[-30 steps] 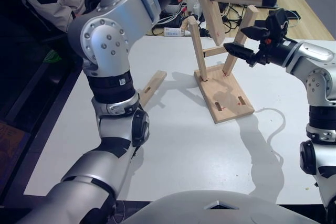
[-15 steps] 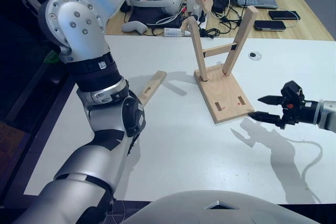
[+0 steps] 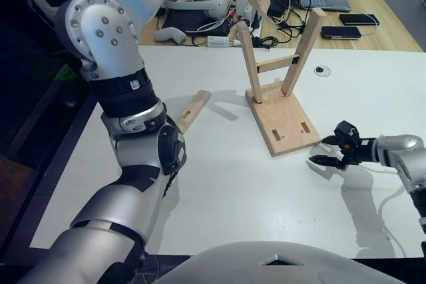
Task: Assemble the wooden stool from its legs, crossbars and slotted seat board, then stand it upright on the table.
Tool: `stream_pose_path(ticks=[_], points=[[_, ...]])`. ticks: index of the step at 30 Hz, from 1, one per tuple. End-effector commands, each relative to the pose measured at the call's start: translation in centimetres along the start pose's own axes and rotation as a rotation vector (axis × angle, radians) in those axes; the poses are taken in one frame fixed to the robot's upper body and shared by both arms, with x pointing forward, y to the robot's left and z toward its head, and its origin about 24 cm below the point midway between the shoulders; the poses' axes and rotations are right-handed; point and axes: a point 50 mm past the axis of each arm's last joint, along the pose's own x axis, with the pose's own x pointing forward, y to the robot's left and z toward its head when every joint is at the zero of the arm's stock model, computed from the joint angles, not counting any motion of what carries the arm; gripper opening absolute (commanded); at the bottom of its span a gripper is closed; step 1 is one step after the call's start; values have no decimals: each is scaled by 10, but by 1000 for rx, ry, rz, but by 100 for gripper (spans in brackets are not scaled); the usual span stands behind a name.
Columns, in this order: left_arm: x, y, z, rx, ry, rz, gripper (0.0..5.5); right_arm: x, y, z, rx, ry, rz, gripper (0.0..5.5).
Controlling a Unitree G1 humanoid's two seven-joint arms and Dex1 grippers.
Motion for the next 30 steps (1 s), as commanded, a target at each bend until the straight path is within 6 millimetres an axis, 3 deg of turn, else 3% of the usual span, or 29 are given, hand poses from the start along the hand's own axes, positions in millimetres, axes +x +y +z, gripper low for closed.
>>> stream_pose_path(ticks=[1,11,17,20,23,26,30], points=[[0,-3,-2,4,5,-6,103,22,-1,13,-47,-7,12,454],[0,11,6,25,-4,45,103,68,5,54,-73,-113,2,454],[-18,37,-2,34,28,167,103,86,11,70,-66,-153,-10,454],[-36,51,-15,48,88,218,103,83,16,74,-70,-184,-4,454],[-54,62,-42,39,177,265,103,72,23,81,-46,-249,-2,454],[-67,60,-73,6,256,308,103,56,27,91,-9,-325,-25,454],[-80,53,-93,-47,283,340,103,41,30,94,22,-364,-66,454]])
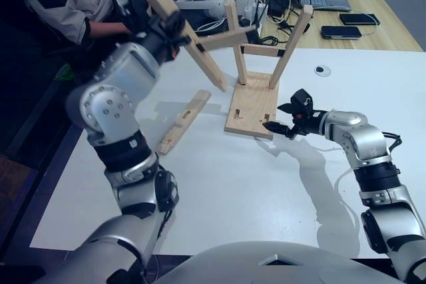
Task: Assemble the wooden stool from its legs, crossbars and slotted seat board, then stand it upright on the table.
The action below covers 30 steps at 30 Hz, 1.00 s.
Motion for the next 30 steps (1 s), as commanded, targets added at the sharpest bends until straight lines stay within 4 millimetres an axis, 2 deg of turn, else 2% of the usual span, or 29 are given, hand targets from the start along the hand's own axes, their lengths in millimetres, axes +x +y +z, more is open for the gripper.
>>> stream_pose_path(ticks=[1,11,17,25,30], points=[[-10,-5,-15,-31,9,18,103,-13,-1,3,29,-17,-67,454],[-16,4,-45,-74,40,84,103,-21,-12,7,69,-39,-228,454],[-11,-3,-54,-151,40,68,103,-20,-21,5,75,-16,-319,454],[-8,-1,-53,-82,-12,93,103,-15,-10,17,56,-54,-284,454],[-11,-2,-62,-69,12,83,103,-17,-11,20,51,-58,-285,454]])
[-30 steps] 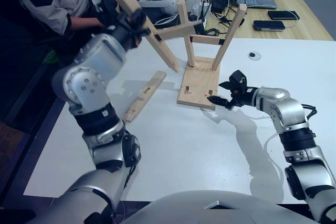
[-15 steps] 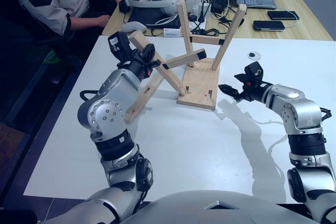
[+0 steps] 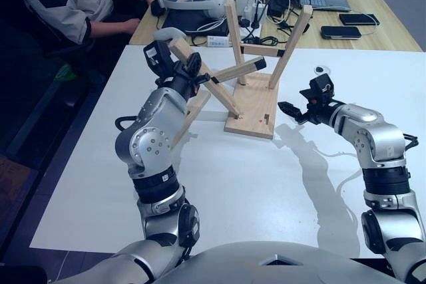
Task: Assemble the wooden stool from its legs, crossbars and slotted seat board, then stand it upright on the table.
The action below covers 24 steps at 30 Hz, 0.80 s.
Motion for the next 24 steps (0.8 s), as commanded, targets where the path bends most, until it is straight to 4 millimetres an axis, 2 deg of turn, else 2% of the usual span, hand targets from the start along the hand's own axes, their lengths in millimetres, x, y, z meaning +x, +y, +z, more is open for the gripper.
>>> stream_pose_path(ticks=[1,6,14,21,24], points=[[-5,0,-9,23,28,-10,103,-1,0,10,-11,-19,7,454],[-9,5,-15,41,47,8,103,-3,-5,13,-20,-26,-12,454],[-7,7,-17,112,34,27,103,-2,-2,17,-45,-32,-4,454],[-20,-23,-13,248,-19,-119,103,-4,-5,21,-59,-37,-9,454],[-27,-28,-14,273,-38,-144,103,-6,-9,21,-63,-37,-26,454]])
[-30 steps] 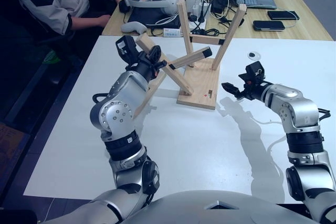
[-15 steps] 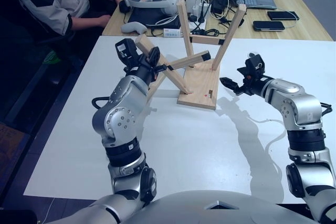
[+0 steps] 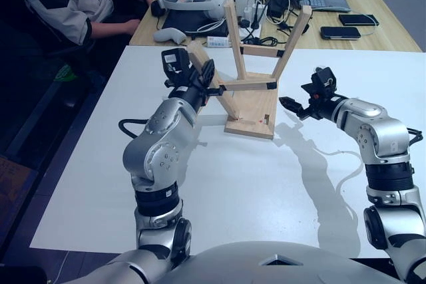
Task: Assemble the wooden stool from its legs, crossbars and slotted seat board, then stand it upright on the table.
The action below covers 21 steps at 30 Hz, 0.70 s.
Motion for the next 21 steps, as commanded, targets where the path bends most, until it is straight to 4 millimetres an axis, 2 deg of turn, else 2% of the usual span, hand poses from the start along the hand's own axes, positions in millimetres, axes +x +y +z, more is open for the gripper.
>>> stream_pose_path(ticks=[1,5,11,13,15,17,19,21], points=[[-8,-7,1,36,-14,-25,103,-5,-7,10,-37,-20,-28,454],[-6,-5,-3,-46,20,2,103,-7,-17,22,-57,-78,-85,454],[8,0,5,-116,6,58,103,-14,-31,61,-46,-299,-251,454],[11,1,7,-97,-1,59,103,-19,-33,78,11,-440,-317,454],[12,3,7,-52,-1,57,103,-24,-29,91,87,-566,-348,454],[11,3,4,-11,16,48,103,-33,-14,101,166,-672,-338,454],[8,5,0,6,36,46,103,-43,-2,104,208,-724,-334,454],[3,8,-5,25,66,49,103,-61,10,104,174,-785,-330,454]])
